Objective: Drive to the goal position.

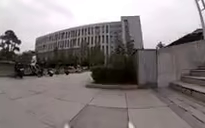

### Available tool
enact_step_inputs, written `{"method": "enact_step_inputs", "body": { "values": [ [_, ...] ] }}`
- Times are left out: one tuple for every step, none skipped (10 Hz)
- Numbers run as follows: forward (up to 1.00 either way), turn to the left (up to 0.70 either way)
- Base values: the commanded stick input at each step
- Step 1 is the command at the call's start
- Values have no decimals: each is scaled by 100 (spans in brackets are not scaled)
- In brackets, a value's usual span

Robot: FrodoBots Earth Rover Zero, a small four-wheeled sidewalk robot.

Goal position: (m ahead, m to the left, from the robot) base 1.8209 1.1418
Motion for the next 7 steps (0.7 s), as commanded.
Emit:
{"method": "enact_step_inputs", "body": {
  "values": [
    [-69,0],
    [-69,0],
    [-69,0],
    [-69,0],
    [-69,0],
    [-69,0],
    [-69,0]
  ]
}}
